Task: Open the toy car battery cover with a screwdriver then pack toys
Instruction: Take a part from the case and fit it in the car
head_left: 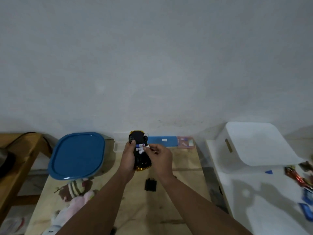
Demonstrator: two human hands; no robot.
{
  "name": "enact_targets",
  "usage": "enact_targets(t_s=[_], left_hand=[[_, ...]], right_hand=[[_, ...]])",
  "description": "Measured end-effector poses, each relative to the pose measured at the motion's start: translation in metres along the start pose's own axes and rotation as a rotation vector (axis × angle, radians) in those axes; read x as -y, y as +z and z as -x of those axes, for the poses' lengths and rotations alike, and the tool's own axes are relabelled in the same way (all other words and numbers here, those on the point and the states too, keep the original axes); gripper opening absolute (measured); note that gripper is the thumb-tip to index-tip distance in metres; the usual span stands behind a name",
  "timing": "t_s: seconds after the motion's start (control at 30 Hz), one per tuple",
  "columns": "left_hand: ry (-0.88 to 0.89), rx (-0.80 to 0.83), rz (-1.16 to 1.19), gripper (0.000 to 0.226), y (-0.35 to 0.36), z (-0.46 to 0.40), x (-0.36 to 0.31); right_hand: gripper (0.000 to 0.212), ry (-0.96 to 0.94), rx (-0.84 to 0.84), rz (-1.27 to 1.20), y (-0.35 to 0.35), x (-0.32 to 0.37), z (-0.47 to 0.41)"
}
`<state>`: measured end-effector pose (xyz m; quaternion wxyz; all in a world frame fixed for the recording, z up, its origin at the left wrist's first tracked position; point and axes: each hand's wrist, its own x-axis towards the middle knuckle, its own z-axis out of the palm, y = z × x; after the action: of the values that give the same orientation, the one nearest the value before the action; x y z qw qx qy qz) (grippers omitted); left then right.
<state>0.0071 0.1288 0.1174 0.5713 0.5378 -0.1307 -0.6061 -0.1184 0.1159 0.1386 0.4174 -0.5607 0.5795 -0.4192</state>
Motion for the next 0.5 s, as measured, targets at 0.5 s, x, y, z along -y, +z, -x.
enact_targets(t_s=[0.5], left_hand=[[-0.060, -0.083, -0.007, 0.040, -0.012, 0.000, 0.006]], right_hand=[[0.048, -0.456, 0.364, 0.834, -0.005, -0.008, 0.016]])
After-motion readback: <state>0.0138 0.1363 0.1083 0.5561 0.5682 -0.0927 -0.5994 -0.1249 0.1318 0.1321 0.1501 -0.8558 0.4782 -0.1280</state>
